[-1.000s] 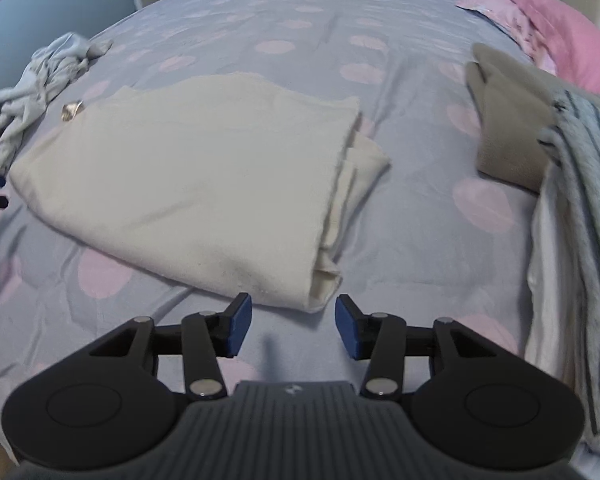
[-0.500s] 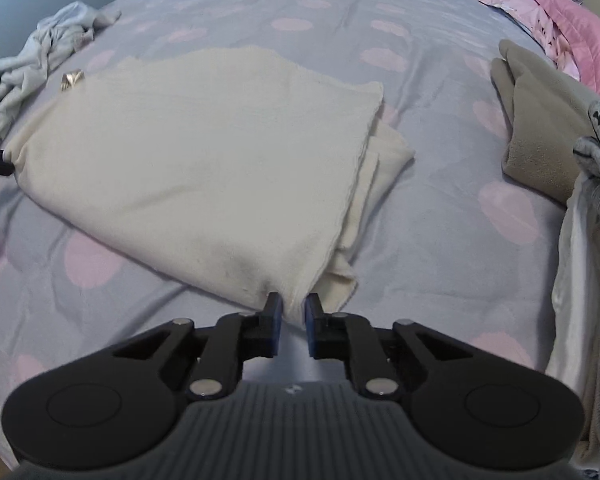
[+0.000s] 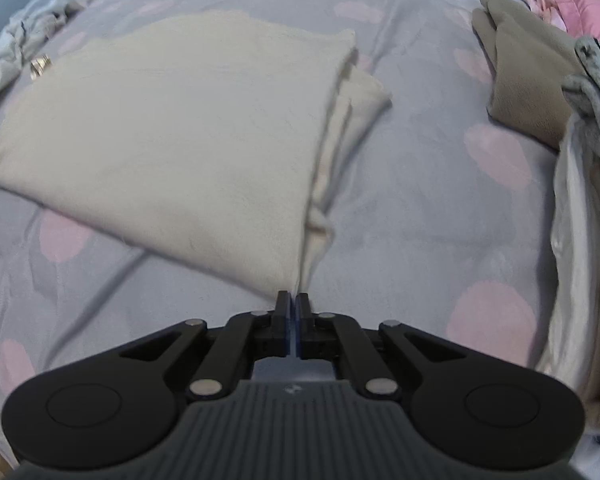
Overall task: Fold clothes
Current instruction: 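Pinch the folded sweater edge with both grippers and roll the tools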
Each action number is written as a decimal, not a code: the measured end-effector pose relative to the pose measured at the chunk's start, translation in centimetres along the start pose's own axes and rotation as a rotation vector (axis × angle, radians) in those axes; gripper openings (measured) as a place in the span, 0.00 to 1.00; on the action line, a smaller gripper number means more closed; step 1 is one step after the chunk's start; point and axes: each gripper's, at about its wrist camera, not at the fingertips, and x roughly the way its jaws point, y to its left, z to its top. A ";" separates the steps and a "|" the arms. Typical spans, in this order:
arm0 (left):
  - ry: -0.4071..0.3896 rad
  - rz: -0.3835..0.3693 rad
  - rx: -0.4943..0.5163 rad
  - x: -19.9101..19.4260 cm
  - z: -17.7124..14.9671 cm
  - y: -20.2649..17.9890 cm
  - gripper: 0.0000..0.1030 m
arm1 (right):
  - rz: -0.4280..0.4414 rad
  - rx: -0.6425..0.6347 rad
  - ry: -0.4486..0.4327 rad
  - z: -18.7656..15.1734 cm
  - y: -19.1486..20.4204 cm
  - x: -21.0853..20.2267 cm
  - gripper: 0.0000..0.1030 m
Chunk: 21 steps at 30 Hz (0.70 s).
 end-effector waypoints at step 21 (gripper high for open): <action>-0.076 0.549 0.575 0.3 -4.3 -13.4 0.09 | -0.554 -0.597 -0.266 -7.6 12.4 -1.5 0.43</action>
